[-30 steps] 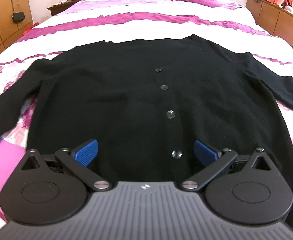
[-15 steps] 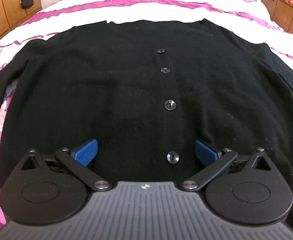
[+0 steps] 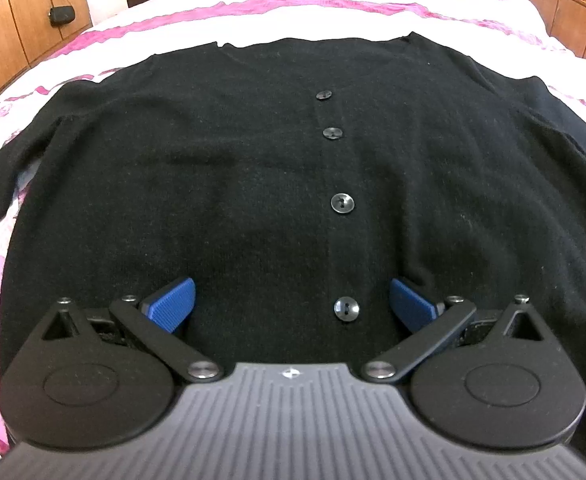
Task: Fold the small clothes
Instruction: 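Grasp the cardigan's side edge and sleeve with the right gripper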
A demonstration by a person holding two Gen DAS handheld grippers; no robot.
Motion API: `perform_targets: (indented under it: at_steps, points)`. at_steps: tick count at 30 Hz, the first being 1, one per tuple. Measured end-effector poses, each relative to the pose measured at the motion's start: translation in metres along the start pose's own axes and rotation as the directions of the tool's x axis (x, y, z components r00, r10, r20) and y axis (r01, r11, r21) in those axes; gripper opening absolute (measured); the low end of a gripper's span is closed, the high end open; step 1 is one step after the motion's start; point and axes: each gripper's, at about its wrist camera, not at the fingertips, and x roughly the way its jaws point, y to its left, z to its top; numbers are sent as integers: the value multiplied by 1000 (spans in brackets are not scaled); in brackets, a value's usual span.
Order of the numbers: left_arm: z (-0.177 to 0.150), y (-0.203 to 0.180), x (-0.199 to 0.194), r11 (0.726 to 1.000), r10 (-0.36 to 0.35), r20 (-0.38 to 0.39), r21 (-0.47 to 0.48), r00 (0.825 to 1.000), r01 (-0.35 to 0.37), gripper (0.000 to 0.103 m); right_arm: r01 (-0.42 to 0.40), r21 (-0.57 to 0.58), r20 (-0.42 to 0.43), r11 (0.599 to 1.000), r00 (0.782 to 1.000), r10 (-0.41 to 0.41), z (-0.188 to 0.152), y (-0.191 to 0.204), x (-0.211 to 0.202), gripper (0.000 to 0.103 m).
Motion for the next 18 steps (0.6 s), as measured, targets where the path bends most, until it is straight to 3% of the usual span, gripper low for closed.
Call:
perform_targets:
  at_steps: [6, 12, 14, 18]
  points:
    - [-3, -1, -2, 1000, 3, 14, 6, 1000, -3, 103, -58, 32, 38, 998, 998, 57, 5, 0, -9, 102]
    - [-3, -1, -3, 1000, 6, 15, 14, 1000, -6, 103, -93, 118, 92, 989, 992, 82, 5, -15, -18, 68]
    - [-3, -3, -4, 1000, 13, 19, 18, 1000, -13, 103, -95, 120, 106, 988, 991, 82, 4, -20, -23, 47]
    - [-2, -5, -5, 1000, 21, 19, 21, 1000, -22, 103, -156, 150, 120, 976, 983, 139, 1, -28, -29, 43]
